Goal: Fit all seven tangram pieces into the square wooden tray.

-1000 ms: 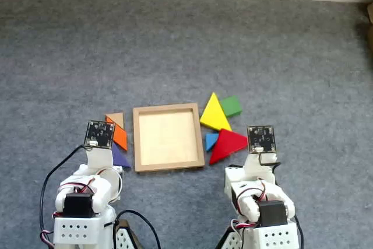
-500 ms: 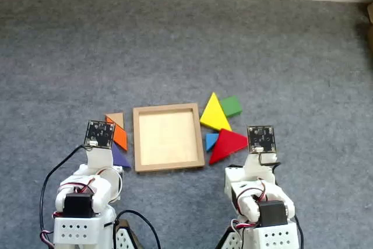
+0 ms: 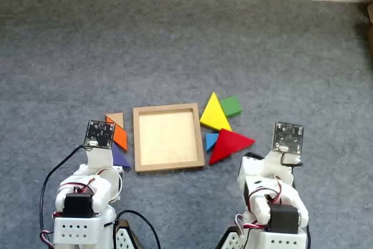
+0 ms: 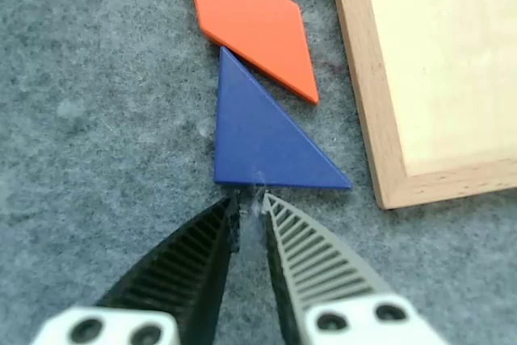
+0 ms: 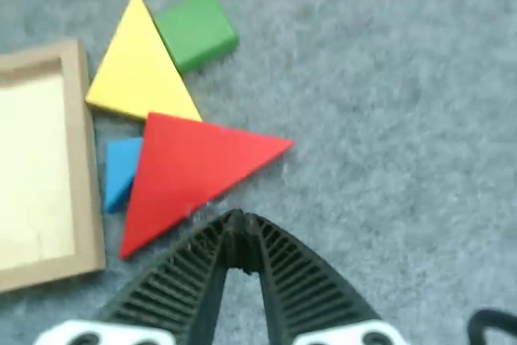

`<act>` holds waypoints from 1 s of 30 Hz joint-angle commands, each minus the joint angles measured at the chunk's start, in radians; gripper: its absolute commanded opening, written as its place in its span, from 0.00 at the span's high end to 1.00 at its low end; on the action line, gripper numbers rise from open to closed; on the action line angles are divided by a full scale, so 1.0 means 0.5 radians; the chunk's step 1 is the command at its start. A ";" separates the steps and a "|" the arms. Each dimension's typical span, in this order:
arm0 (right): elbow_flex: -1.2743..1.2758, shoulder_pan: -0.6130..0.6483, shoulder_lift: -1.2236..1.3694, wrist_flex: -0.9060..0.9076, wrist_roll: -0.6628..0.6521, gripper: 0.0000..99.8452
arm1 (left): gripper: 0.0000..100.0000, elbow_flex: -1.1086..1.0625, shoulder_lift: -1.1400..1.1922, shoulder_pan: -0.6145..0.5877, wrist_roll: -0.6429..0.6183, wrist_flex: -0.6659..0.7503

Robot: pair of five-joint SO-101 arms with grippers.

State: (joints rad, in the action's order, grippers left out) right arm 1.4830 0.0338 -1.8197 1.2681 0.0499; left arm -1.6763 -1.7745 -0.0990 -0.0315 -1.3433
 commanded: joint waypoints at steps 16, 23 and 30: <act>-0.879 0.302 0.769 -0.124 0.451 1.00 | 0.93 -0.041 -0.094 0.002 -0.009 -0.006; -1.263 0.597 1.585 -0.235 0.678 1.00 | 0.93 -0.041 -0.094 0.002 -0.009 -0.006; -1.306 0.787 2.073 -0.603 0.939 1.00 | 0.93 -0.041 -0.094 0.002 -0.009 -0.006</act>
State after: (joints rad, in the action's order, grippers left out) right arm 0.8907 0.3805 -0.8608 1.0426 0.4473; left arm -1.6763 -1.7745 -0.0990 -0.0315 -1.3433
